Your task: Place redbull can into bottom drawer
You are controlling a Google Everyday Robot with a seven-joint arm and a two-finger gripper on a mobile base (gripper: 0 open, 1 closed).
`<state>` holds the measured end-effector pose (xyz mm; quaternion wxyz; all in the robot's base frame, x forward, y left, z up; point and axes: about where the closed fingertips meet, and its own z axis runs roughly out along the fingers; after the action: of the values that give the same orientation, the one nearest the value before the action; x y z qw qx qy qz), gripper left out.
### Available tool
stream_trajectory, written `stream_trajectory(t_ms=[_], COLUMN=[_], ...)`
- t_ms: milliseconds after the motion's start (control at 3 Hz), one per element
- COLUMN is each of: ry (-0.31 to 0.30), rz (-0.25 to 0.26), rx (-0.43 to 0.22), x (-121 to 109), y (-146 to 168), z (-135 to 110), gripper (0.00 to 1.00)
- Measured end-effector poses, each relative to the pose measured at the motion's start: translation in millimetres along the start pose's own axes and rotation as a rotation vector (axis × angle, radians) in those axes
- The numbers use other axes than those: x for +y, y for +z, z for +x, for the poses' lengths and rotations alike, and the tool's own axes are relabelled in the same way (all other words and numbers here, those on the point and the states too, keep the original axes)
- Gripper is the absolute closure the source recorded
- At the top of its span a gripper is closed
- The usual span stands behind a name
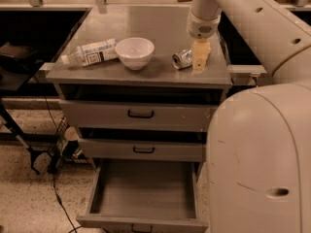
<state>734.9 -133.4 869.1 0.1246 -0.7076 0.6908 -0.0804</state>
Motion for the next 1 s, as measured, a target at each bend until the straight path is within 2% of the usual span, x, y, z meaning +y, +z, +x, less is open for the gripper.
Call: stream_trajectory(t_ms=[1000], ry=[-0.056], rz=[-0.089], rx=[-0.059], x=[3.4], y=[33.5], z=[-13.0], gripper=[0.00])
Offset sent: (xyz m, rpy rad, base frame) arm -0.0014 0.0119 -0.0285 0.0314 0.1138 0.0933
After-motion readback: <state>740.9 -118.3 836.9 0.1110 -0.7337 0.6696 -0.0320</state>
